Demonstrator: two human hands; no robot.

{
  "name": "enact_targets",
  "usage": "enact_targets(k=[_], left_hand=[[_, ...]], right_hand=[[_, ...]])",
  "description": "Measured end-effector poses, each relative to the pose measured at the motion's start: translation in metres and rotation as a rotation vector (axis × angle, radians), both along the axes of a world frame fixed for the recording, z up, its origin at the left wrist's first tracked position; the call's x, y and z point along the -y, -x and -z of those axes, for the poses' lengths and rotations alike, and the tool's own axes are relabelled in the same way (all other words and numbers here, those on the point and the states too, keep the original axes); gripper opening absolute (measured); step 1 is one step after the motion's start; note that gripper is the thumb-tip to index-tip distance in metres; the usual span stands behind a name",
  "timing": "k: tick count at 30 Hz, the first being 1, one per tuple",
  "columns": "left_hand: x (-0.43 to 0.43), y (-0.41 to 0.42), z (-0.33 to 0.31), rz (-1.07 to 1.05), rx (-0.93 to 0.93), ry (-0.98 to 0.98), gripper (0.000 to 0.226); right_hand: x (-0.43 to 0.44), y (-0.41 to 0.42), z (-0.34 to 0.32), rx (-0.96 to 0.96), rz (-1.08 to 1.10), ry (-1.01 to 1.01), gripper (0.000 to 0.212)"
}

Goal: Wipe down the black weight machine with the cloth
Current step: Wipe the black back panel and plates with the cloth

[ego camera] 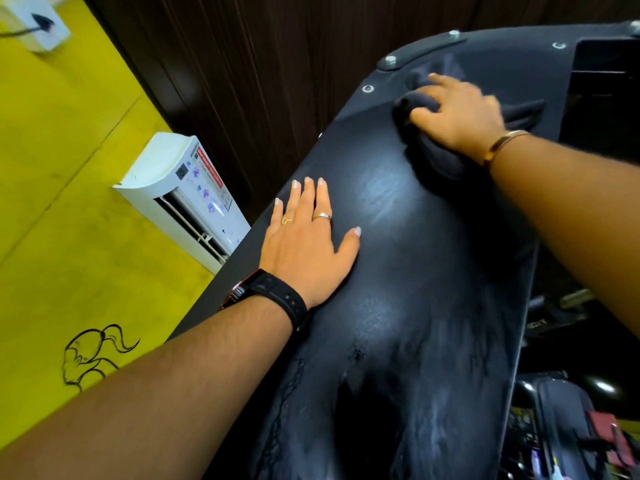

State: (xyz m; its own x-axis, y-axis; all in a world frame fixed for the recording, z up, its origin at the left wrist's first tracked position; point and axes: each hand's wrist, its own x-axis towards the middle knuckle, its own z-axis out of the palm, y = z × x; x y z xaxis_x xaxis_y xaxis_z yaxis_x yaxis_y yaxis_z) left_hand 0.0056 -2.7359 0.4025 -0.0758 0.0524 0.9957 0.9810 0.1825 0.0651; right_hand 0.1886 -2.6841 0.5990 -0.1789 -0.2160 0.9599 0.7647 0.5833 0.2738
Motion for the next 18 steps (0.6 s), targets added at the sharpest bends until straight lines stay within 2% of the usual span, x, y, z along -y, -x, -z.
enact_targets(k=[4, 10, 14, 18], left_hand=[[-0.002, 0.001, -0.001, -0.01, -0.001, 0.005, 0.074], [-0.002, 0.003, -0.002, -0.011, -0.039, -0.008, 0.072], [-0.003, 0.002, -0.001, 0.025, -0.114, -0.02, 0.076], [-0.005, 0.004, 0.0, 0.006, -0.146, -0.03, 0.089]], right_hand=[[-0.013, -0.048, -0.002, -0.171, -0.007, 0.125, 0.069], [-0.021, -0.042, 0.021, -0.342, 0.021, 0.086, 0.052], [-0.013, -0.013, 0.067, -0.23, 0.069, -0.002, 0.057], [-0.01, 0.014, 0.135, 0.068, 0.098, -0.14, 0.07]])
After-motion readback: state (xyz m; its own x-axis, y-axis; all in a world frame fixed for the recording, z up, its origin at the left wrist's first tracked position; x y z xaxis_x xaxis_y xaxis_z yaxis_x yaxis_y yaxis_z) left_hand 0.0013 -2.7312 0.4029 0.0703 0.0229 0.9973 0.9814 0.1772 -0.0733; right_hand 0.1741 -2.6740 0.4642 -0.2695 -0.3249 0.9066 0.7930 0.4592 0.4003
